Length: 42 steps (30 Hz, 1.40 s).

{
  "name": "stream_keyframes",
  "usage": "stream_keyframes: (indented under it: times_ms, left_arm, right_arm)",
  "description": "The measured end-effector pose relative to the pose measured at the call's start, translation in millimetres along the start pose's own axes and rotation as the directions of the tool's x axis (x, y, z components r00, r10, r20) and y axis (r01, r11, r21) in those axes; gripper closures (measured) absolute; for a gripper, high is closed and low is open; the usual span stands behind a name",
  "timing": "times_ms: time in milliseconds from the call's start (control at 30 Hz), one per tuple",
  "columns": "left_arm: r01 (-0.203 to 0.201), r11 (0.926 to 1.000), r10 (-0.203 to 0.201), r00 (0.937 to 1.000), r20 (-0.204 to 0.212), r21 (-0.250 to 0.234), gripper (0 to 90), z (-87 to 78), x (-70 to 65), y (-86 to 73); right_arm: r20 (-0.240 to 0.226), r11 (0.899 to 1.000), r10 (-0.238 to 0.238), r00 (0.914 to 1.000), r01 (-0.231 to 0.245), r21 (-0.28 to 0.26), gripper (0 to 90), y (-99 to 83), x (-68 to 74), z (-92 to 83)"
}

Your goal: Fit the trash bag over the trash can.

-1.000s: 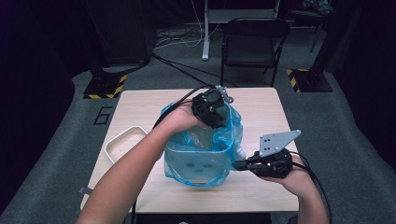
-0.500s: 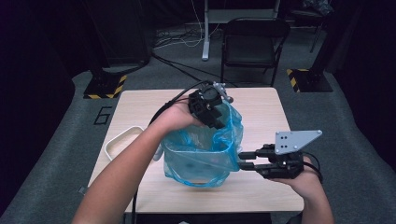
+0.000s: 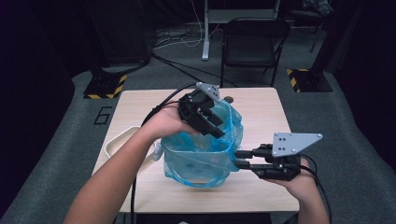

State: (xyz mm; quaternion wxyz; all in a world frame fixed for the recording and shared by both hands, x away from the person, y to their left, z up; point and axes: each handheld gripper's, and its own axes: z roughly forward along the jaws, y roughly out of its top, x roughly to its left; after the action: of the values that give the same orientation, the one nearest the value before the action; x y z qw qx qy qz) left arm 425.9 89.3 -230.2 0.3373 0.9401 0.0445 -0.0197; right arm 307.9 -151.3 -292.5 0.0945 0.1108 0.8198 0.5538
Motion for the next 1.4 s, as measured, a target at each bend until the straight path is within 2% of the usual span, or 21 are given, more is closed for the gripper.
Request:
stream_keyframes:
  times_ms: [67, 133, 233, 267, 400, 500, 600, 733, 800, 867, 933, 1033, 1100, 1267, 1400]
  left_arm:
    - [0.008, 0.9996, -0.008, 0.9998, 0.017, 0.029, 58.0, 9.5, 2.7, -1.3]
    - [-0.001, 0.9981, 0.000, 0.9999, 0.014, 0.062, 67.8, 16.7, 3.9, -1.7]
    - [-0.011, 0.9951, 0.011, 0.9999, 0.001, 0.098, 81.6, 25.9, 5.7, -0.8]
    - [-0.006, 0.9939, 0.007, 1.0000, -0.005, 0.110, 84.0, 28.2, 6.7, -0.4]
    - [0.008, 0.9891, -0.005, 0.9998, -0.019, 0.147, 87.6, 36.0, 12.7, 0.9]
    - [0.020, 0.9855, -0.015, 0.9995, -0.029, 0.168, 87.6, 41.3, 16.7, 2.0]
    - [0.028, 0.9827, -0.023, 0.9992, -0.032, 0.183, 85.6, 47.6, 19.9, 2.0]
    - [0.036, 0.9730, -0.030, 0.9990, -0.032, 0.228, 76.8, 55.1, 23.0, 1.1]
    - [0.041, 0.9709, -0.033, 0.9988, -0.038, 0.236, 74.4, 56.5, 24.1, 1.0]
    - [0.048, 0.9724, -0.040, 0.9983, -0.042, 0.228, 71.9, 56.4, 25.4, 0.9]
    - [0.050, 0.9729, -0.038, 0.9976, -0.059, 0.226, 64.6, 56.0, 26.4, 0.6]
    - [0.049, 0.9763, -0.036, 0.9973, -0.063, 0.211, 57.6, 52.0, 24.9, 1.1]
    - [0.042, 0.9801, -0.027, 0.9967, -0.077, 0.194, 55.2, 46.6, 22.7, 2.3]
    - [0.030, 0.9897, -0.015, 0.9937, -0.111, 0.140, 52.8, 23.4, 16.3, 4.5]
    - [0.036, 0.9947, -0.022, 0.9890, -0.146, 0.096, 50.7, -2.1, 9.6, -3.3]
  right_arm:
    - [0.001, 1.000, -0.005, 1.0000, 0.005, 0.014, 70.1, 0.6, 1.5, 2.6]
    - [0.022, 0.999, -0.009, 0.9997, 0.008, 0.038, 72.8, 0.5, 2.2, 7.9]
    - [0.017, 0.998, -0.026, 0.9995, 0.025, 0.061, 87.9, -1.4, 1.3, 14.6]
    - [0.013, 0.998, -0.024, 0.9996, 0.023, 0.066, 90.0, -2.1, 0.7, 15.7]
    - [-0.047, 0.997, -0.025, 0.9986, 0.029, 0.077, 90.0, -3.0, 1.3, 16.9]
    - [-0.058, 0.993, -0.039, 0.9976, 0.045, 0.112, 90.0, -3.5, 2.1, 17.1]
    - [-0.031, 0.988, -0.039, 0.9987, 0.043, 0.149, 90.0, -5.5, 0.1, 17.9]
    - [-0.045, 0.987, -0.033, 0.9984, 0.039, 0.157, 90.0, -6.6, -1.4, 15.8]
    - [-0.046, 0.985, -0.034, 0.9983, 0.041, 0.170, 90.0, -7.0, -1.4, 14.6]
    - [-0.045, 0.984, -0.030, 0.9985, 0.037, 0.172, 90.0, -7.6, -2.3, 13.4]
    - [-0.046, 0.986, -0.027, 0.9986, 0.034, 0.166, 90.0, -8.0, -3.3, 12.3]
    - [-0.074, 0.990, -0.023, 0.9970, 0.033, 0.135, 88.9, -7.5, -2.7, 10.1]
    - [-0.083, 0.994, -0.023, 0.9963, 0.032, 0.107, 85.0, -6.0, -2.0, 7.2]
    - [-0.075, 0.998, -0.014, 0.9971, 0.019, 0.063, 79.5, -3.6, -1.5, -0.8]
    - [-0.039, 0.999, -0.008, 0.9992, 0.009, 0.041, 75.8, -1.4, -2.4, -7.7]
